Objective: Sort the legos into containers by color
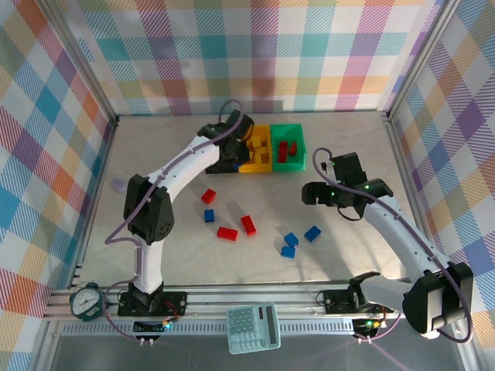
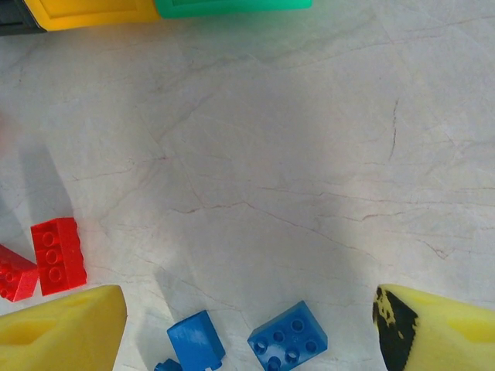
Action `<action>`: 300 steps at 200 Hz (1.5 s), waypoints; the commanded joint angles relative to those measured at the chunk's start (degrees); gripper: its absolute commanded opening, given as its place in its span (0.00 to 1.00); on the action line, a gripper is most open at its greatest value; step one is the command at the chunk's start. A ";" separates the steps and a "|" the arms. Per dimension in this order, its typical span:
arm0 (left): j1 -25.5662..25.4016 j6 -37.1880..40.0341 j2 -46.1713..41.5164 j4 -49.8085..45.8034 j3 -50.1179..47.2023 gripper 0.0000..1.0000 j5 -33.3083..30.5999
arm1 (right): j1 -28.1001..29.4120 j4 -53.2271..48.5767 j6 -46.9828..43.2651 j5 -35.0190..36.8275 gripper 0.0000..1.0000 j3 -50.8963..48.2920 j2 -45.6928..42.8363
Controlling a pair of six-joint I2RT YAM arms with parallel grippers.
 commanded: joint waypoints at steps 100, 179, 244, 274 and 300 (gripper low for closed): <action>10.28 13.24 19.34 6.74 22.12 0.24 1.64 | 0.27 -5.12 3.18 -1.50 0.82 -0.02 -5.55; 11.36 12.37 23.66 11.58 23.33 0.54 4.34 | 0.59 -7.01 3.80 -0.61 0.83 -0.20 -7.21; 11.37 12.54 15.78 13.74 16.23 0.57 4.13 | 0.76 -7.93 4.99 -0.30 0.83 -2.08 -6.43; 11.36 12.06 6.74 16.64 6.66 0.57 3.96 | 1.60 -7.84 7.90 0.14 0.83 -5.19 -5.82; 11.36 12.54 -1.33 18.79 -1.47 0.58 2.56 | 3.45 -7.42 11.63 1.24 0.84 -7.52 -3.64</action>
